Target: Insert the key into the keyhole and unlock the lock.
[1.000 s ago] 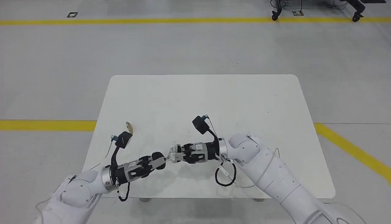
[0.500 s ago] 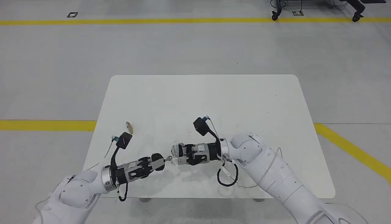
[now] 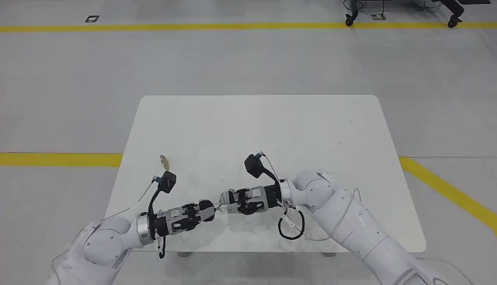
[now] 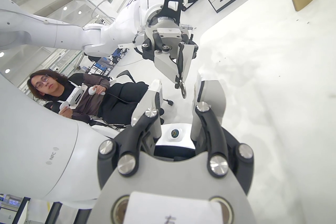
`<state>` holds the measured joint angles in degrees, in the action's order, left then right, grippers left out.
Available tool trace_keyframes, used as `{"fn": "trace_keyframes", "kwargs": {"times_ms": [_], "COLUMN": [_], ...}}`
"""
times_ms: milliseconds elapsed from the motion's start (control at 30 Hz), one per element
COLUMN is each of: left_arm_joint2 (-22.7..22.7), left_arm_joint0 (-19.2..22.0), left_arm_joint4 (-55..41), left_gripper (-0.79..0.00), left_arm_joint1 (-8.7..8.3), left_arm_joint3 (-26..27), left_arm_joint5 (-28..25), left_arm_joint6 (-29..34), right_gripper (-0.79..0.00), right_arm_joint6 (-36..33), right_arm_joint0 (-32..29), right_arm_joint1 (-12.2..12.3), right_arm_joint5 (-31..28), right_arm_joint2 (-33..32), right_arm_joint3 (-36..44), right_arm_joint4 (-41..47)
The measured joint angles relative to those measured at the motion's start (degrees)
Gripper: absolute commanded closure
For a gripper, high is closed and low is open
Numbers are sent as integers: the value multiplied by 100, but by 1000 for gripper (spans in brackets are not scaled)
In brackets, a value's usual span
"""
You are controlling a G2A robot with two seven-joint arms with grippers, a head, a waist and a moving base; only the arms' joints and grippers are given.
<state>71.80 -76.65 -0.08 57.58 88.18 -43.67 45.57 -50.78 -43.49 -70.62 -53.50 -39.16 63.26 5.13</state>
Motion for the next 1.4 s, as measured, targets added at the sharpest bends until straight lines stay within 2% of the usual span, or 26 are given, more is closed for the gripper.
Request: {"fn": "trace_keyframes", "kwargs": {"times_ms": [100, 200, 467, 500, 533, 900, 1000, 1133, 1267, 1400], "left_arm_joint2": [-18, -34, -48, -50, -57, 51, 327, 988, 1673, 2210], "left_arm_joint0": [2, 5, 10, 10, 9, 44, -27, -214, -411, -643], "left_arm_joint4": [23, 54, 35, 26, 6, -430, -650, -695, -423, 550], "left_gripper": [0, 0, 0, -332, -785, -785, -785, -785, -785, -785], "left_arm_joint1": [-5, -10, -26, -28, -30, -88, -142, -268, -407, -497], "left_arm_joint3": [-6, -10, -35, -35, -36, -97, -136, -84, 178, 781], "left_arm_joint5": [3, 8, 13, 17, 27, 40, -33, 30, 618, 1597], "left_arm_joint6": [-18, -41, -95, -98, -97, 125, 116, 138, 400, 295], "right_gripper": [-139, 0, 0, 0, 0, 0, 0, 0, 0, 0], "right_arm_joint6": [-20, -14, -33, -34, -31, 227, 424, 587, 732, 785], "right_arm_joint0": [28, 51, 94, 98, 102, 43, -23, -206, -482, -571], "right_arm_joint1": [-3, -1, -7, -8, -8, 71, 148, 298, 441, 479], "right_arm_joint5": [20, 14, 33, 34, 31, -227, -418, -452, -450, -450], "right_arm_joint2": [62, 98, 170, 174, 179, 7, -171, -556, -954, -1087], "right_arm_joint3": [2, -15, -54, -56, -57, -99, -148, 5, 259, 330], "right_arm_joint4": [-2, -11, -21, -21, -24, 45, 112, 102, 127, 164]}}
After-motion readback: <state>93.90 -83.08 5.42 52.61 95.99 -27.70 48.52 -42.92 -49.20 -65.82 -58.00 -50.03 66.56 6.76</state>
